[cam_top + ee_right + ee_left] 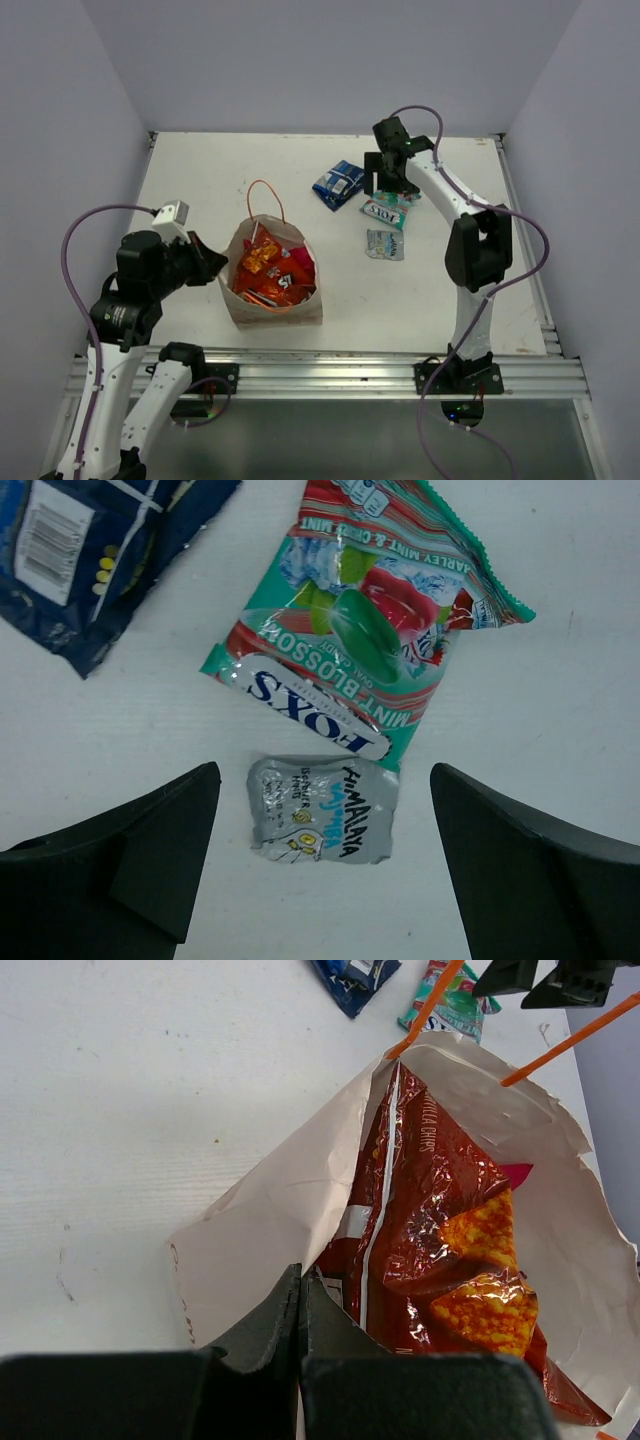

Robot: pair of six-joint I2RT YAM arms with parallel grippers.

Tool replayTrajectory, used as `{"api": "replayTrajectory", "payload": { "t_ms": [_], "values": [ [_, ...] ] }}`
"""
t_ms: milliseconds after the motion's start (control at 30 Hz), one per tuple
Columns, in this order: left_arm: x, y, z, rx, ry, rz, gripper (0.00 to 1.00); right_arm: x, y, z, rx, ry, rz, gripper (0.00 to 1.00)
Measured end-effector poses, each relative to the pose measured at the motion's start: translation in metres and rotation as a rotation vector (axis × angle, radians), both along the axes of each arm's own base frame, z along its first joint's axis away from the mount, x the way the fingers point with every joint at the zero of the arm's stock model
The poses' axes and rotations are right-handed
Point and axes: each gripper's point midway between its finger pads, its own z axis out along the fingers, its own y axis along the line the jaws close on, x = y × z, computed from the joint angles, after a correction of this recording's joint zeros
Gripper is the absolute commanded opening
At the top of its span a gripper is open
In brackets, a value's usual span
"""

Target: Place the snacks into the paper bag

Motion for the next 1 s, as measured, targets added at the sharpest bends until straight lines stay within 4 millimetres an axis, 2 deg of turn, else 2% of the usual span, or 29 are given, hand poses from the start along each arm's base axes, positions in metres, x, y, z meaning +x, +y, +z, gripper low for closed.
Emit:
{"api": "replayTrajectory", "payload": {
  "t_ms": [100,233,367,500,567,600,633,667,700,733,900,1000],
  "values": [
    [-0.001,0.001,0.000,0.002,0.002,0.003,0.00,0.004,-0.016,-0.027,-0.041,0.042,-0.039,0.90],
    [-0.001,0.001,-0.001,0.004,0.004,0.007,0.00,0.010,-0.031,-0.043,-0.058,0.053,-0.076,0.89],
    [0.000,0.002,0.000,0.006,0.004,0.010,0.00,0.016,-0.043,-0.062,-0.062,0.075,-0.104,0.83],
    [0.000,0.003,0.001,0.008,0.006,0.013,0.00,0.009,-0.052,-0.094,-0.075,0.140,-0.118,0.72],
    [0.000,0.003,0.001,0.010,0.007,0.016,0.00,0.007,-0.050,-0.104,-0.063,0.157,-0.112,0.59],
    [0.000,0.003,0.001,0.011,0.008,0.017,0.00,0.009,-0.049,-0.104,-0.054,0.152,-0.110,0.52],
    [0.000,0.003,0.001,0.011,0.008,0.018,0.00,0.010,-0.048,-0.104,-0.051,0.147,-0.105,0.27],
    [0.000,0.003,0.001,0.012,0.008,0.018,0.00,0.011,-0.045,-0.104,-0.043,0.144,-0.097,0.12],
    [0.000,0.003,0.001,0.012,0.008,0.018,0.00,0.011,-0.044,-0.104,-0.040,0.143,-0.088,0.03],
    [0.000,0.004,0.001,0.012,0.008,0.019,0.00,0.011,-0.043,-0.100,-0.034,0.136,-0.088,0.00],
    [-0.001,0.004,0.001,0.013,0.006,0.023,0.00,0.008,-0.044,-0.080,-0.036,0.116,-0.072,0.00],
    [-0.002,0.004,0.002,0.008,0.006,0.026,0.00,0.000,-0.042,-0.044,-0.020,0.078,-0.041,0.00]
  ]
}}
